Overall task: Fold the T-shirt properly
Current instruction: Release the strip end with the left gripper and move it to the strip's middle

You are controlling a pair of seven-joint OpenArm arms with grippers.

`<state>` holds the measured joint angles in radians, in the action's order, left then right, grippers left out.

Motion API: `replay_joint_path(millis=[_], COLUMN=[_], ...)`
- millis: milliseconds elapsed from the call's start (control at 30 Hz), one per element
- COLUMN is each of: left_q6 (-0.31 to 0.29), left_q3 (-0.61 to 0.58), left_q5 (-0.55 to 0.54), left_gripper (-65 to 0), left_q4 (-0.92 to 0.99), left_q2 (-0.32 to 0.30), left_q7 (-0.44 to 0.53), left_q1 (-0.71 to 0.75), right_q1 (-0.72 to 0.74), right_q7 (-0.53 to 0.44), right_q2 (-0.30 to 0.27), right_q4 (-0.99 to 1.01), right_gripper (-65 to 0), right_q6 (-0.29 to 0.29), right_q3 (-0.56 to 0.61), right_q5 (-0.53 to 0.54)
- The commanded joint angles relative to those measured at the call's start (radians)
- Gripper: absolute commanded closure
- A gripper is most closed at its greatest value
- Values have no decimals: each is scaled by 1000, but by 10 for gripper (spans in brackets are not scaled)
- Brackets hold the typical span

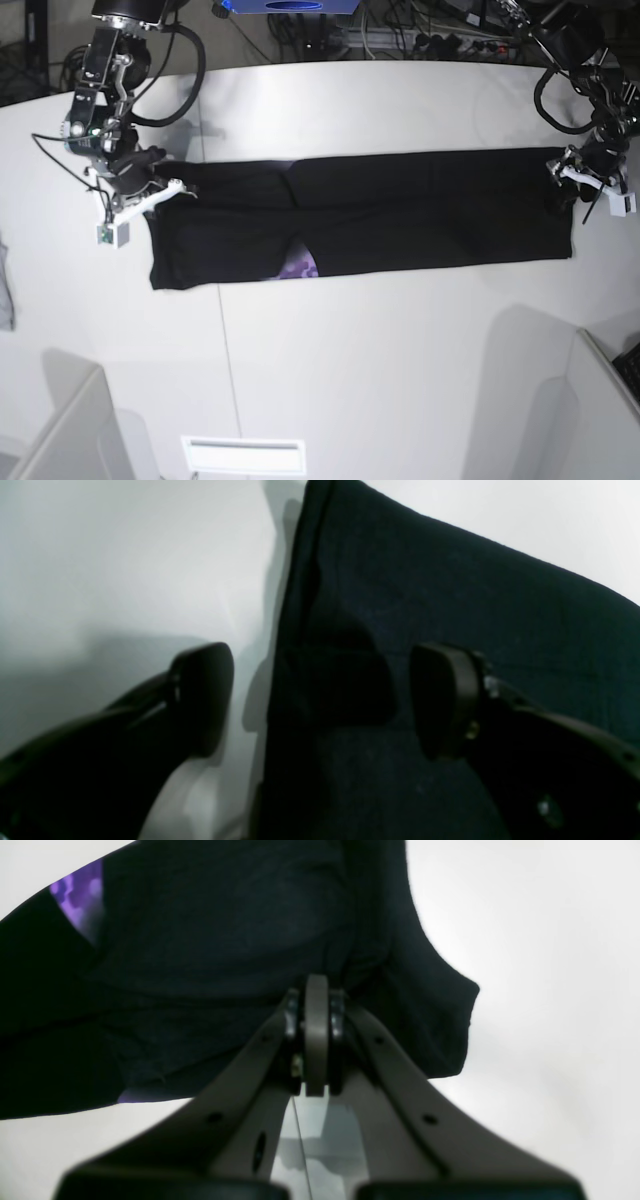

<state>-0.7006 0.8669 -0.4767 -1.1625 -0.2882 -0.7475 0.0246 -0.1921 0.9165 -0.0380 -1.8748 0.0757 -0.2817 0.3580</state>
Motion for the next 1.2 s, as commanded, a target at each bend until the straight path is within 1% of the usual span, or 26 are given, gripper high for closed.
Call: replay_joint_path(millis=[0,100,200,300,400,533,600,633,767,967,1167], left_q6=[2,2,2,2,2,2,2,2,2,2,2], left_q3=[-1,-1,-1,-1,2,5,5,7,8,8,8], left_q5=[17,17,19,19,19,19,19,19,17,16,17], left_gripper=[-471,-314,-130,-5,0,0,0,0,0,0,0], left_q4=[-1,-1,0,0,0,0,0,0,-7,-29,-130], left_q2=[-7,-7,-7,-10,-12,-13,-16,-29,-50,-102,-99], left_q7=[-33,-33,-33,-33,-28,50,70,72,73,75,76], left_q1=[1,1,-1,-1,-2,1,5,7,7,7,34], right_q1=[10,10,9,3,-10,-19,-28,-31,-36,-47,-47], right_q7=[-21,-21,-21,-21,-21,-21,-21,-21,-21,-21,-21], right_q2=[-6,-6,-6,-4,10,16,16,16,16,16,16], right_q4=[-19,-19,-19,-19,-19,-19,-19,-19,-19,-19,-19], right_gripper=[0,0,0,0,0,0,0,0,0,0,0], right_q6=[5,5,5,5,9,86,106,114,117,121,121], right_q3=[-3,-3,-3,-3,-4,-9,-9,-11,-11,-12,-12], right_q5=[5,5,5,5,6,6,6,6,6,6,6])
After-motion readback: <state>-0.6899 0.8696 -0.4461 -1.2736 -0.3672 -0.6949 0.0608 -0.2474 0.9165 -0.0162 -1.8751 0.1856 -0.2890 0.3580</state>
